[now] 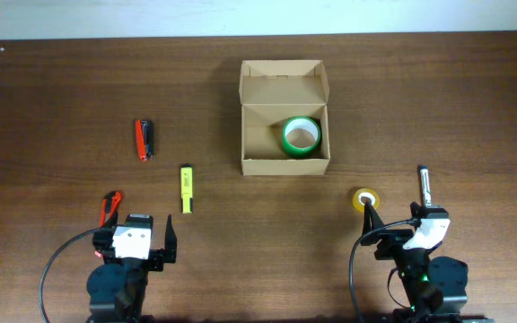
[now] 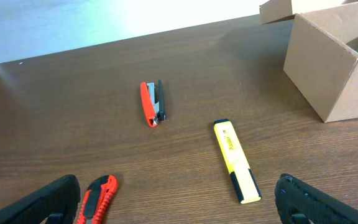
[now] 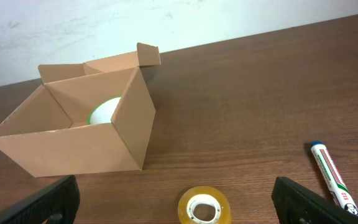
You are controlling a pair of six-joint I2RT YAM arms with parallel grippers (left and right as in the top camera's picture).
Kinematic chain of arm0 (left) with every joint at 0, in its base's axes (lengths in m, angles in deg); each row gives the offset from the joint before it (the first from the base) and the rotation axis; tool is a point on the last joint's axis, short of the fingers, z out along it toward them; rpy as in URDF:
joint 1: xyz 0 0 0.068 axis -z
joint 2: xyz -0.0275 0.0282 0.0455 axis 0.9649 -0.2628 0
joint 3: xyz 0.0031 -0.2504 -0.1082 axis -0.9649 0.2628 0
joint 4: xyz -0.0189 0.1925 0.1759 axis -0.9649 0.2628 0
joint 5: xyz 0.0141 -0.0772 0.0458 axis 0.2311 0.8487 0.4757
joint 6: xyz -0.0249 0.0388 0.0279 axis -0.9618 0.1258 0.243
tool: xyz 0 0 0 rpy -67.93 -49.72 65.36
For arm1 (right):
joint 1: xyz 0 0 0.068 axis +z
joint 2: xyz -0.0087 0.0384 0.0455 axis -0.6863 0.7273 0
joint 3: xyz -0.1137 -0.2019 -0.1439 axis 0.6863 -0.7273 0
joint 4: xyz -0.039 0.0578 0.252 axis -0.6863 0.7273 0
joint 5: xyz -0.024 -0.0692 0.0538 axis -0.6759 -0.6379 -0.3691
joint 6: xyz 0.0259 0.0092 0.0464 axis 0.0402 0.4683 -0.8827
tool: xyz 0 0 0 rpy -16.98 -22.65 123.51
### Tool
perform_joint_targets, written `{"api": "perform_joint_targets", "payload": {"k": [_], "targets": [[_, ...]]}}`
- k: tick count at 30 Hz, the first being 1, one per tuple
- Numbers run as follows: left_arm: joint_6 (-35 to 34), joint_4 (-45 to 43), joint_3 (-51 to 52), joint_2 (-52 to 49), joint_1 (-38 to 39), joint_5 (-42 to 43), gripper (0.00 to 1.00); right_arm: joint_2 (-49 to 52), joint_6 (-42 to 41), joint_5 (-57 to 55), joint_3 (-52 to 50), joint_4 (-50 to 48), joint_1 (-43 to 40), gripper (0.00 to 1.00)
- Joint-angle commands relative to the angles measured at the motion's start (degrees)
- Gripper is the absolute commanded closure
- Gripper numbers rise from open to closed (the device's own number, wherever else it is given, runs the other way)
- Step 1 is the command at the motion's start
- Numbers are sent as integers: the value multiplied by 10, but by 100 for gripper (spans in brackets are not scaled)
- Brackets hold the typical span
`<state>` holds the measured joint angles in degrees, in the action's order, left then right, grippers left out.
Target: Pack container
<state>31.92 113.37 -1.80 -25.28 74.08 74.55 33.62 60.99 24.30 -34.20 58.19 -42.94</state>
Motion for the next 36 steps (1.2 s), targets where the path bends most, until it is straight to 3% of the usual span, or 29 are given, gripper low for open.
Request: {"api": "perform_joint_targets", "payload": {"k": [1, 22, 23, 24, 26, 29, 33, 36], "targets": [[5, -1, 7, 8, -2, -6, 0, -4, -3, -3, -3, 4, -1, 1], [5, -17, 7, 8, -2, 0, 0, -4, -24, -5, -2, 4, -1, 1], [2, -35, 7, 7, -2, 1, 1, -4, -69, -5, 0, 4, -1, 1], [-43, -64, 3, 7, -2, 0, 0, -4, -110, -5, 9, -2, -1, 1], [-66, -111, -21, -5, -2, -18, 1, 2, -90, -5, 48, -3, -1, 1], [-64, -113, -111, -103, -2, -40, 1, 68, -46, -7, 148, 2, -1, 1], [-46, -102, -313, -353, -2, -28, 1, 290, 7, -7, 357, 58, -1, 1], [-31, -53, -446, -487, -2, -28, 1, 416, 14, -8, 486, 116, -1, 1]]}}
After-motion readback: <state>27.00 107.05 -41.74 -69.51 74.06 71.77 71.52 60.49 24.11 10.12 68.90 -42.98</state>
